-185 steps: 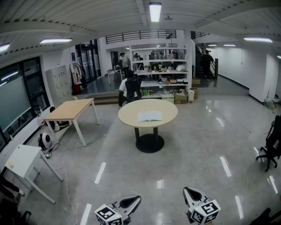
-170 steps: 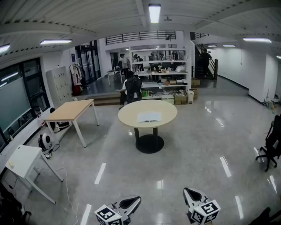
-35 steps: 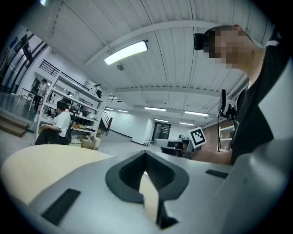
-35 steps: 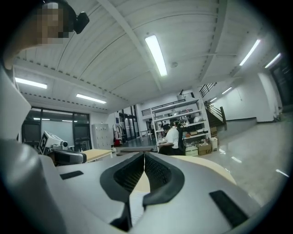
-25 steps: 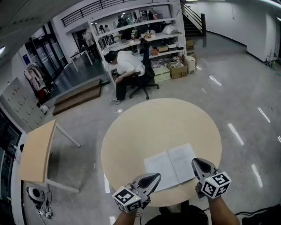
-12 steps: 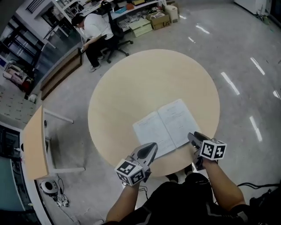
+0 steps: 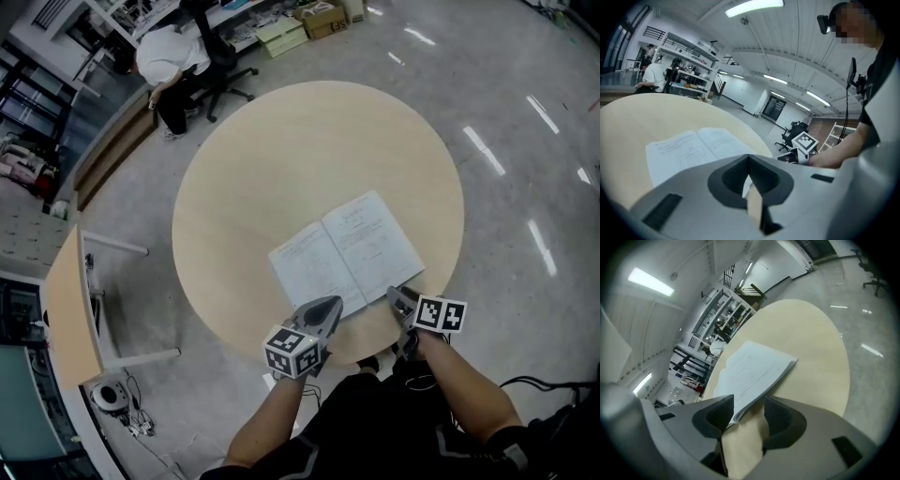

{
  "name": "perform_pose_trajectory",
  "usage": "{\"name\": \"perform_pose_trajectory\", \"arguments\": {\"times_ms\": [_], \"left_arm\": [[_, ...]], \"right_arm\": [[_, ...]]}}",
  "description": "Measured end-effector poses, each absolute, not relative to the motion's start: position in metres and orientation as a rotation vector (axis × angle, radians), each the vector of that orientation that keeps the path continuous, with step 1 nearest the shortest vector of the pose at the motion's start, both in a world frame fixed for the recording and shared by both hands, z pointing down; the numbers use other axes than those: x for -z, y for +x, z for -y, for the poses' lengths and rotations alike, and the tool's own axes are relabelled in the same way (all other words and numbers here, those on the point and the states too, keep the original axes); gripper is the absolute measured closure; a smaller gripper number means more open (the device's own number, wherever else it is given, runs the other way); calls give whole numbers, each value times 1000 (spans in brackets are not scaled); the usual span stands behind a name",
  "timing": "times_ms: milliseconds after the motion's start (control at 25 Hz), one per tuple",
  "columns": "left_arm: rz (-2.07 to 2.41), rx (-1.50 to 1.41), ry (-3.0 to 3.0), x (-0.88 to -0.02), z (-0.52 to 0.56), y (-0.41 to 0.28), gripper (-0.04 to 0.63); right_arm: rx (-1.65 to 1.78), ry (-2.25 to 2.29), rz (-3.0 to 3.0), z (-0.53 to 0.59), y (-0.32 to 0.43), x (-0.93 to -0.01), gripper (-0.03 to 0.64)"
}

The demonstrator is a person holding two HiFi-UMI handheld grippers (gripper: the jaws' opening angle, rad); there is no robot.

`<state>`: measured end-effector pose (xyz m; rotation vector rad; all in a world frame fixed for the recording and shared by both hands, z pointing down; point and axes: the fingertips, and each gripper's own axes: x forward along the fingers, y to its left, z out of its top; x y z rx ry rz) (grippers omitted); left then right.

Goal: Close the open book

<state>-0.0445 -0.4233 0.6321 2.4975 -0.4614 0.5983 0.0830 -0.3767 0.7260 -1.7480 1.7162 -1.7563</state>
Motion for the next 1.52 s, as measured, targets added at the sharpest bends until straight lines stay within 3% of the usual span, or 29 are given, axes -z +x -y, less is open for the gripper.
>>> {"name": "perform_pose_trajectory", "arguments": {"times_ms": [720,1160,1520], "left_arm": [[399,-679,2456,-650,402,-54,603],[399,-674,2456,-642,391,-66,603],[427,-674,2453,-645,382,-73,603]], "right_arm": [[1820,-1498,-1375,397,58,-738,422],[1762,-1574,-1336,392,62,-735,555],[1566,-1718,-1747,395,57,-715,591]]}}
